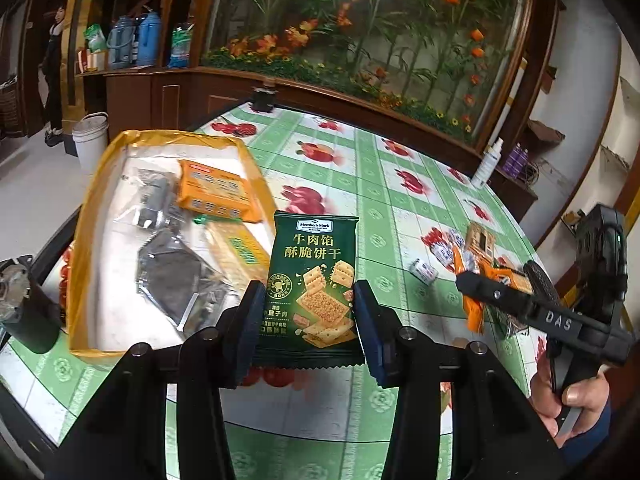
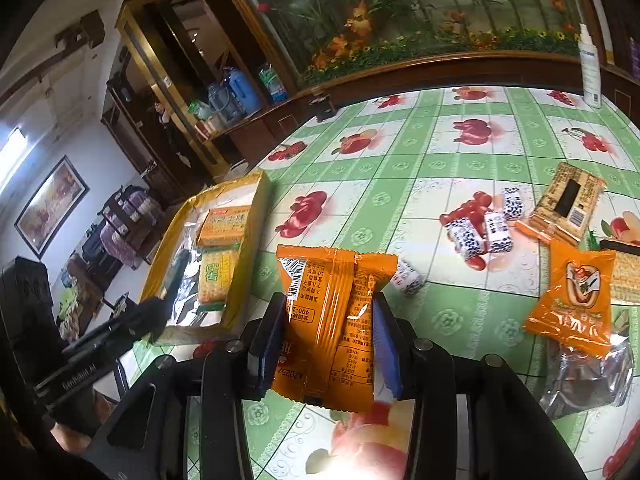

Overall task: Organize snacks
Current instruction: 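Lift both held packs toward the cardboard box with both tools, then carry the orange pack and green cracker pack over the box with both tools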

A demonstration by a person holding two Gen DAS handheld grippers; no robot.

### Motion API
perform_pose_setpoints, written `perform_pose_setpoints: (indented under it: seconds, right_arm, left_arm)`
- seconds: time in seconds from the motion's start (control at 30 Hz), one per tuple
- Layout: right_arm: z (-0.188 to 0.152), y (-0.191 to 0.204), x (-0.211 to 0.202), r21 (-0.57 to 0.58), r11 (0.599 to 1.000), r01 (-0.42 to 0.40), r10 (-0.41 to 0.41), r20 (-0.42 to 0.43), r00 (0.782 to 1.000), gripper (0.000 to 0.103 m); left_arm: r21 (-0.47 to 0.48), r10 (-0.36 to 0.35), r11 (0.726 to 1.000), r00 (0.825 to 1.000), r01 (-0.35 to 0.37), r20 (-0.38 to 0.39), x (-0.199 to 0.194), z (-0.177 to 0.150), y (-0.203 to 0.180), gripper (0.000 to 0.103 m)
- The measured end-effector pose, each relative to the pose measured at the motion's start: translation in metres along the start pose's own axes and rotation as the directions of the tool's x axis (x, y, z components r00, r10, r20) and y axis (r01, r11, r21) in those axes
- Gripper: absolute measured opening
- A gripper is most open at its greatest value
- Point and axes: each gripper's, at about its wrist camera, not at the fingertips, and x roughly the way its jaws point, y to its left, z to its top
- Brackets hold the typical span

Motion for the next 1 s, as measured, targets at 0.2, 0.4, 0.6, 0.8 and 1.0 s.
perform_pose_setpoints:
  seconds: [0.2, 0.4, 0.6, 0.8, 1.0]
  right_arm:
    - [-0.002, 0.01, 0.006, -0.011, 1.0, -0.026, 0.026, -0.024, 0.999, 0.042]
    - [0.002, 0.025, 0.018, -0.016, 0.998, -0.054, 0.053, -0.058, 0.997, 0.042]
    - [0.013, 0.049, 0.03, -0.033, 0.996, -0.088, 0.085, -0.079, 0.993, 0.042]
    - [0.026, 0.073, 0.048, -0.063, 0.992, -0.107, 0.1, -0.102, 0.99, 0.042]
    - [0.044, 0.1, 0.07, -0.081, 0.989, -0.127, 0.116, -0.125, 0.985, 0.042]
  left_arm:
    - [-0.036, 0.015, 0.999, 1.0, -0.014, 0.019, -0.004, 0.006, 0.019, 0.043]
    - [-0.063, 0.03, 0.998, 0.999, -0.028, 0.028, -0.004, 0.009, 0.034, 0.043]
    - [-0.1, 0.049, 0.994, 0.998, -0.046, 0.028, 0.0, 0.013, 0.055, 0.043]
    - [-0.12, 0.08, 0.99, 0.996, -0.076, 0.025, 0.008, 0.018, 0.071, 0.043]
    - [-0.154, 0.106, 0.983, 0.994, -0.103, 0.013, 0.02, 0.025, 0.092, 0.043]
